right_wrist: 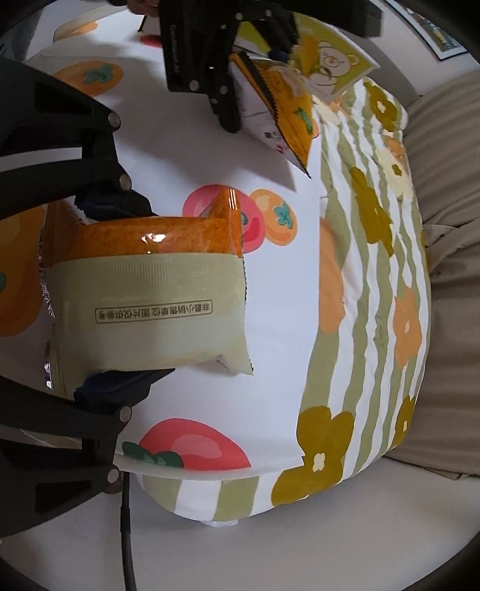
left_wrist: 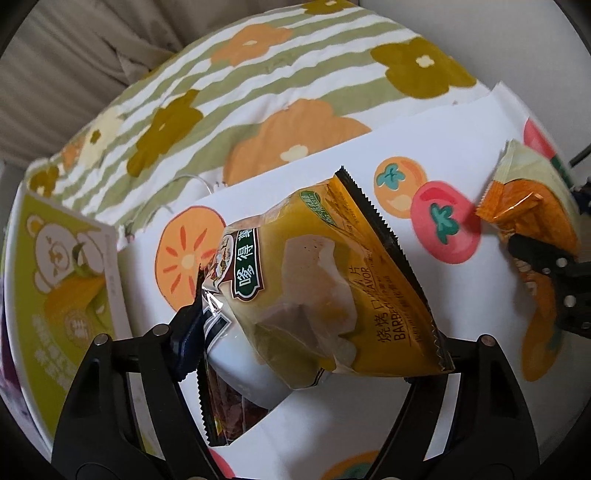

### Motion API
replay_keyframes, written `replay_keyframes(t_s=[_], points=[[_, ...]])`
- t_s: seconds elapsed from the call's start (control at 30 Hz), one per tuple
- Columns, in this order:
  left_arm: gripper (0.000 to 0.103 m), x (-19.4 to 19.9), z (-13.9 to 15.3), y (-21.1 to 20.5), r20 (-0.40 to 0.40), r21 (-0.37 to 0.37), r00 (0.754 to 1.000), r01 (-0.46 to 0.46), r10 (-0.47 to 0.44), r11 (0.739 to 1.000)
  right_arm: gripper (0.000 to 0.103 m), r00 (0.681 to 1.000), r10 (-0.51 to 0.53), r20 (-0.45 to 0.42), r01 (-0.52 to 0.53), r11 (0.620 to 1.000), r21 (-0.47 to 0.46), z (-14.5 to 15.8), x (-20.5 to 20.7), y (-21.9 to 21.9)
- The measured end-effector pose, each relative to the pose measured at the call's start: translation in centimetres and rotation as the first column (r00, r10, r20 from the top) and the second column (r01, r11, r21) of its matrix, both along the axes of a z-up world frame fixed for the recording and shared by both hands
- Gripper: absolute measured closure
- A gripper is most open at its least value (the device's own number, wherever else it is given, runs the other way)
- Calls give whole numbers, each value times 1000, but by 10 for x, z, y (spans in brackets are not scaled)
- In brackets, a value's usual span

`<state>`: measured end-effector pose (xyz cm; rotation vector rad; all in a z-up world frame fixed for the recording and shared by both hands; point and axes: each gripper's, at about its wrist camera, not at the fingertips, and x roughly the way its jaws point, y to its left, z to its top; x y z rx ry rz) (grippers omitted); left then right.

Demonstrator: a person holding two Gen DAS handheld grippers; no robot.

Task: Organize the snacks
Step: 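Grasp the yellow barbecue chip bag with the left tool while the right tool grasps the orange-and-cream bag, then carry both bags into the green box and open both tools to release them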

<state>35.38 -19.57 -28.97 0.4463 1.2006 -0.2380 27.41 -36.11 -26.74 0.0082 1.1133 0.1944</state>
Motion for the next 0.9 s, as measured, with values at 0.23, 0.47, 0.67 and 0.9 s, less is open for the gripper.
replay_keyframes(t_s=[0.23, 0.47, 0.67, 0.9], points=[[27, -23, 57, 13, 104, -74, 994, -37, 45, 997, 43, 997, -6, 78, 7, 1000, -11, 31, -11, 5], [27, -56, 141, 43, 224, -162, 973, -26, 63, 986, 43, 974, 15, 225, -17, 1000, 4, 99, -33, 34], [27, -86, 205, 104, 319, -199, 937, -79, 140, 977, 43, 948, 70, 310, -89, 995, 46, 158, -48, 86], [27, -107, 236, 196, 368, -211, 897, -177, 246, 961, 43, 923, 139, 359, -185, 978, 97, 197, -55, 162]])
